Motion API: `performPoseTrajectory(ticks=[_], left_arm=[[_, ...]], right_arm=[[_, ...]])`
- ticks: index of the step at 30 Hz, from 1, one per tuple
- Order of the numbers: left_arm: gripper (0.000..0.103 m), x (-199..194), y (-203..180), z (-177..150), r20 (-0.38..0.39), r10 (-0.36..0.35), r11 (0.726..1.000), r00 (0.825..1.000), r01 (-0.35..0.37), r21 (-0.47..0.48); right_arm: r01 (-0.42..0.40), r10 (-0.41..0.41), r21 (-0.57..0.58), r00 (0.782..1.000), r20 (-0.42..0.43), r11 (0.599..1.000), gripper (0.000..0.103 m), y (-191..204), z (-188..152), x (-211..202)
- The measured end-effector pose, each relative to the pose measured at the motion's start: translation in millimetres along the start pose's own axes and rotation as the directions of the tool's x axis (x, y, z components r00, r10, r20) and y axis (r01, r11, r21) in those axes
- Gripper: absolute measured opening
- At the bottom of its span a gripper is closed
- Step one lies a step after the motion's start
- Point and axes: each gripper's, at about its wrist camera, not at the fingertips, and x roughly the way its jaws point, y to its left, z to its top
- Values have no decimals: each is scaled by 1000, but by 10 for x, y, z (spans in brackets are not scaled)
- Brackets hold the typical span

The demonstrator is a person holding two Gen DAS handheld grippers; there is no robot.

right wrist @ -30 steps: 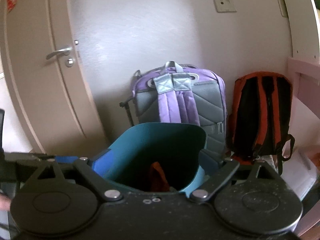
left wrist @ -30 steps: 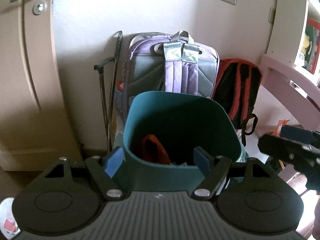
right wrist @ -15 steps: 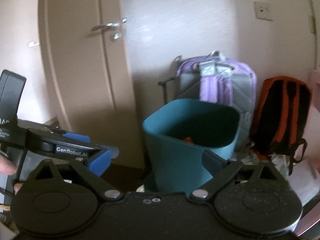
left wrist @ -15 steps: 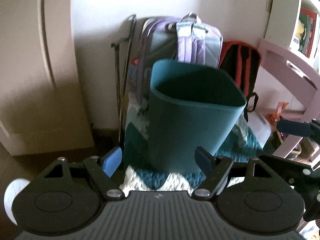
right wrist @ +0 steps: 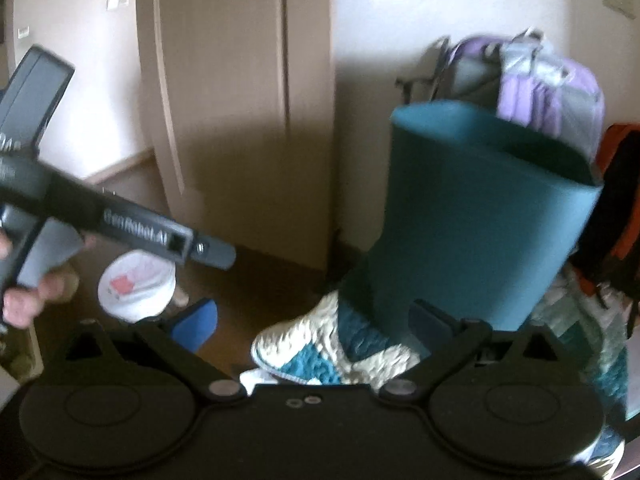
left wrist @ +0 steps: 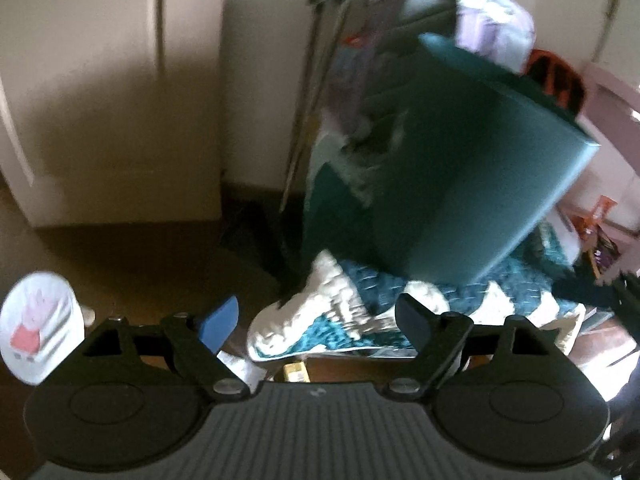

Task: Collect trash
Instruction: 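Lower both open tools from the bin toward the trash on the floor, then grasp the green-white plastic bag with the left tool while the right tool grasps the yellow juice carton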

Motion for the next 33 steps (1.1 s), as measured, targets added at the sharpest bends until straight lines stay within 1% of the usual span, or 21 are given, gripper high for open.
performPoseTrajectory(ticks=[4, 7, 8, 11, 14, 16, 18, 22, 24, 25, 26, 28, 30, 31, 33], left_arm=[[94, 374, 412, -104, -26, 23, 997, 999, -25, -70], [99, 699, 735, -175, -38, 42, 990, 998, -46, -134], [99, 829, 847, -205, -41, 49, 987, 998, -55, -151], [100, 1186, 1082, -298, -59, 58, 982, 997, -68, -175], [100, 1595, 1308, -454, -118, 81, 978, 990, -102, -182], [100, 1855, 1404, -579, -150, 78, 978, 986, -105, -181], [100, 2144, 1472, -739, -188, 84, 982, 979, -114, -152], [100, 2679, 1558, -1147, -283, 72, 989, 957, -106, -107], [100, 2928, 1534, -1370, -326, 70, 993, 943, -96, -63], [100, 3040, 1515, -1495, -340, 87, 994, 937, -105, -33], [100, 3160, 1489, -1626, -363, 85, 995, 928, -95, -10], [100, 3337, 1443, -1864, -402, 92, 996, 911, -89, 26], [100, 3511, 1388, -2094, -439, 92, 995, 894, -72, 63], [100, 3595, 1349, -2210, -456, 95, 995, 885, -64, 83], [100, 3711, 1290, -2382, -481, 89, 993, 872, -43, 106]], right_arm=[[-14, 14, -14, 998, -66, 1000, 102, 102, -231, 398], [-31, 26, -29, 990, -136, 999, 102, 160, -435, 762], [-33, 27, -39, 987, -157, 999, 102, 186, -504, 873], [-45, 29, -64, 972, -233, 997, 102, 234, -736, 1249], [-56, 33, -67, 951, -308, 996, 102, 266, -990, 1619], [-59, 34, -61, 936, -350, 996, 102, 271, -1150, 1862], [-53, 30, -48, 924, -382, 997, 102, 254, -1298, 2099], [-40, 29, -16, 902, -430, 999, 102, 203, -1568, 2565], [-22, 24, 11, 891, -454, 1000, 102, 170, -1714, 2823], [-16, 27, 26, 884, -467, 1000, 102, 157, -1787, 2950], [-7, 24, 38, 877, -481, 999, 101, 151, -1869, 3087], [19, 11, 54, 860, -511, 998, 99, 140, -2019, 3340], [44, 3, 73, 839, -544, 996, 95, 128, -2178, 3593], [61, -2, 86, 828, -561, 994, 95, 118, -2250, 3706], [80, 7, 120, 806, -591, 990, 93, 100, -2378, 3913]])
